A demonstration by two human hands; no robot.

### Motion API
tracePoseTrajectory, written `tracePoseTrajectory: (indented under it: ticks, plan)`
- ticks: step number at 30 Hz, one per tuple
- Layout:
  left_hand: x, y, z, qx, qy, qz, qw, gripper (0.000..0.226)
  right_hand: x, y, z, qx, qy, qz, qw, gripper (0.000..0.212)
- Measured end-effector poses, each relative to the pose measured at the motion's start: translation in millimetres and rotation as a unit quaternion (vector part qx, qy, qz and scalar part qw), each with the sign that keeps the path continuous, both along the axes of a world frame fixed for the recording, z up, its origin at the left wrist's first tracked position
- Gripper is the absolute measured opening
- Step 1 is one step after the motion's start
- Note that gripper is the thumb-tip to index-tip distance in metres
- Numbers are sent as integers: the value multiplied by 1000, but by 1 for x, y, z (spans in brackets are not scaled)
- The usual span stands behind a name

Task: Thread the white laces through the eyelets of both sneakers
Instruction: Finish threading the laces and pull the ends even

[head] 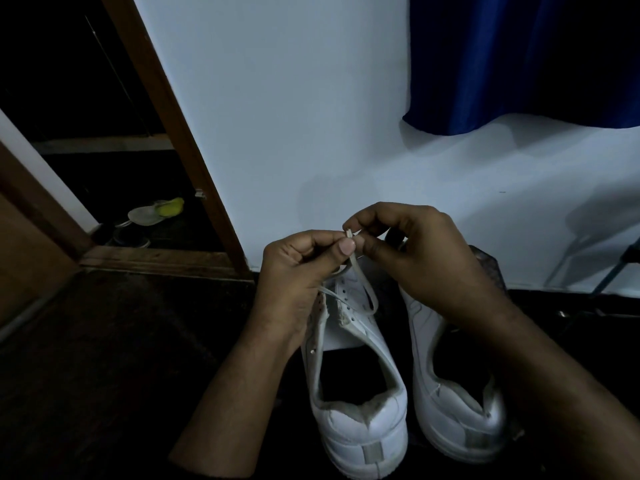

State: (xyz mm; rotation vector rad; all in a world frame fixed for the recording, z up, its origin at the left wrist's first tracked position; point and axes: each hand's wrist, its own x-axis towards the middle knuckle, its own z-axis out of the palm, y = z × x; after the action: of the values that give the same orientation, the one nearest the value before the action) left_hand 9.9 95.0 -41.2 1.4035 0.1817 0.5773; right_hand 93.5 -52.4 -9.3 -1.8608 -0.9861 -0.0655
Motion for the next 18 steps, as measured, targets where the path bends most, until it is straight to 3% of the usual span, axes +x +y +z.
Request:
tracePoseTrajectory:
  ticks: [6,12,18]
  plan:
    - [2,1,-3,-13,8,9,1000,27,3,-2,0,-2,9,4,1000,8]
    - [-1,0,-1,70,7,-20,997,8,4,-2,1,2,16,9,1000,9]
    - [0,-2,-1,108,5,-26,994,10,4,0,0,-13,4,-9,1000,11]
